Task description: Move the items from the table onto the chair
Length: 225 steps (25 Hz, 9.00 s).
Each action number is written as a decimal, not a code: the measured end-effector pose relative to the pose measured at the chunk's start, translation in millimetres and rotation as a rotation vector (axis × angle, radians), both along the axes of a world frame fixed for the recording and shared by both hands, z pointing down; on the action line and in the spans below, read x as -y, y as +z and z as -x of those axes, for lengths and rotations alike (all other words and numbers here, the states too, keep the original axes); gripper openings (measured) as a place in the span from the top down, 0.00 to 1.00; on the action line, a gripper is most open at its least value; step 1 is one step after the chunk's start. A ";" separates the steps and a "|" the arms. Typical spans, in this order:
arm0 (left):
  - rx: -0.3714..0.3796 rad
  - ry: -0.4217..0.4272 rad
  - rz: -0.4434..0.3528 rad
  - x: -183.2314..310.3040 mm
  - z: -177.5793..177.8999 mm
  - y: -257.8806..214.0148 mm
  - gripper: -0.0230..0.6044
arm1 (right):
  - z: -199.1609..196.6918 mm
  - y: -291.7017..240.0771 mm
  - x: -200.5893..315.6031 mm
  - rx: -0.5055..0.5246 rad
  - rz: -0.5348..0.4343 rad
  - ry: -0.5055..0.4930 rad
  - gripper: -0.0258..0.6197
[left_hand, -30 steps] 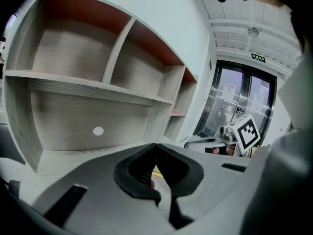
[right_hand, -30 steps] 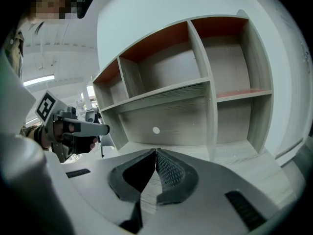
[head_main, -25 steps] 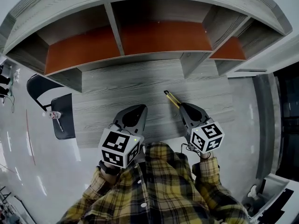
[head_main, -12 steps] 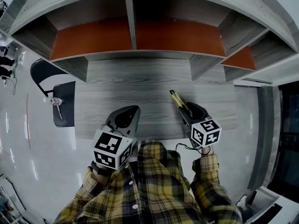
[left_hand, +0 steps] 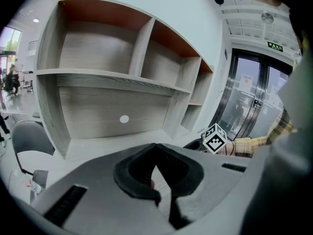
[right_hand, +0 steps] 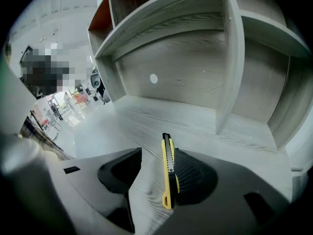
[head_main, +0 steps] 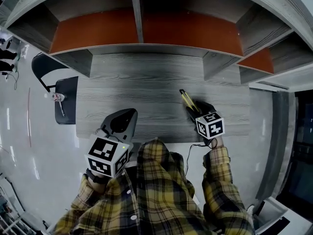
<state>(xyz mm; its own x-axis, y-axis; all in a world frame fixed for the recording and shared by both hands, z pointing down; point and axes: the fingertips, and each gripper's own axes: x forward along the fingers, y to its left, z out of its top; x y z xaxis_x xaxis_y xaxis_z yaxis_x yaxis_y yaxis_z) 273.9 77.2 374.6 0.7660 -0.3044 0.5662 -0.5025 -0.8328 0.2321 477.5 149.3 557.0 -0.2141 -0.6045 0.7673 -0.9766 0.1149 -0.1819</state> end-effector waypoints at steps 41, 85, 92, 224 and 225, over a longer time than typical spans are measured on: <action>-0.008 -0.026 0.021 -11.1 0.1 7.7 0.96 | -28.8 58.3 -8.5 -0.083 0.135 0.115 0.77; -0.112 -0.283 -0.024 35.0 124.6 -8.1 0.96 | 118.2 -133.1 35.6 0.064 -0.223 -0.001 0.77; -0.104 -0.306 -0.023 73.9 231.0 -9.8 0.96 | 218.5 -144.5 72.8 0.082 -0.241 0.008 0.77; -0.310 -0.158 -0.033 103.1 198.4 -70.6 0.96 | 304.3 -230.2 103.7 0.320 -0.540 0.156 0.90; -0.313 -0.148 -0.034 97.2 183.8 -72.2 0.96 | 289.4 -232.2 97.3 0.306 -0.547 0.163 0.90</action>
